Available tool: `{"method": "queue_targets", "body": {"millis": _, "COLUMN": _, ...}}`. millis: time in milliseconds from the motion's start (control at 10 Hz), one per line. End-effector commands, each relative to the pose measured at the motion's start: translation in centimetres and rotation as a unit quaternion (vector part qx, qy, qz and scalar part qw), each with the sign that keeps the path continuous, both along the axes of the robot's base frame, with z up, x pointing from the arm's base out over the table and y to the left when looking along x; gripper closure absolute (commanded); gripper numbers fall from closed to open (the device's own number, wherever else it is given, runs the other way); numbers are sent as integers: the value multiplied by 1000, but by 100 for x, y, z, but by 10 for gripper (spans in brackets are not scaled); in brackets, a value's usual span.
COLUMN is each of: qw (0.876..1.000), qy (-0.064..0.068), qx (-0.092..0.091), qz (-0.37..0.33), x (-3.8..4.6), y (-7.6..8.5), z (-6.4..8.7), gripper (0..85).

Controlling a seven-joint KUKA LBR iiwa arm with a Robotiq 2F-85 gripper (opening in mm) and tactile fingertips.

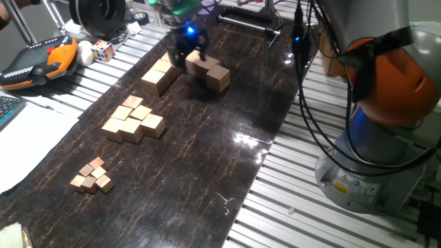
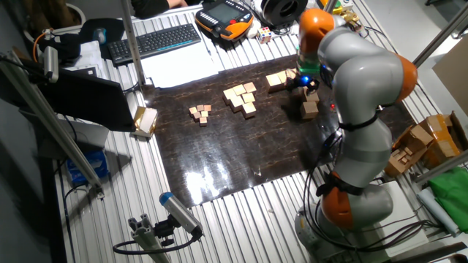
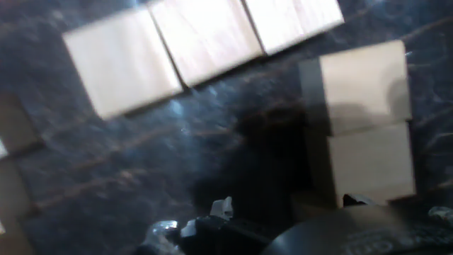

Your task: Stack the blocks into a pyramid shape

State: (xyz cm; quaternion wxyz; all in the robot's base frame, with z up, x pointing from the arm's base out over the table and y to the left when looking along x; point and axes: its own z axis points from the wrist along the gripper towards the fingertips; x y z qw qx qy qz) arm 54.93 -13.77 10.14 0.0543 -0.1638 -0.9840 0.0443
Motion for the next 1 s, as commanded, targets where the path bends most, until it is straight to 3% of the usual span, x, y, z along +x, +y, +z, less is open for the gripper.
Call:
{"method": "queue_targets", "body": {"millis": 0, "qw": 1000, "qy": 4, "qx": 3, "qz": 0, "x": -42, "y": -37, "z": -4, "gripper": 77}}
{"method": "queue_targets", "body": {"millis": 200, "qw": 1000, "qy": 4, "qx": 0, "qz": 3, "x": -142, "y": -117, "z": -24, "gripper": 73}}
{"method": "queue_targets", "body": {"millis": 300, "qw": 1000, "qy": 0, "qx": -10, "qz": 7, "x": -175, "y": -128, "z": -40, "gripper": 73}}
{"method": "queue_targets", "body": {"millis": 600, "qw": 1000, "qy": -4, "qx": -20, "qz": 18, "x": -218, "y": -215, "z": -109, "gripper": 67}}
{"method": "queue_targets", "body": {"millis": 900, "qw": 1000, "qy": -5, "qx": -18, "qz": 18, "x": -265, "y": -273, "z": -177, "gripper": 70}}
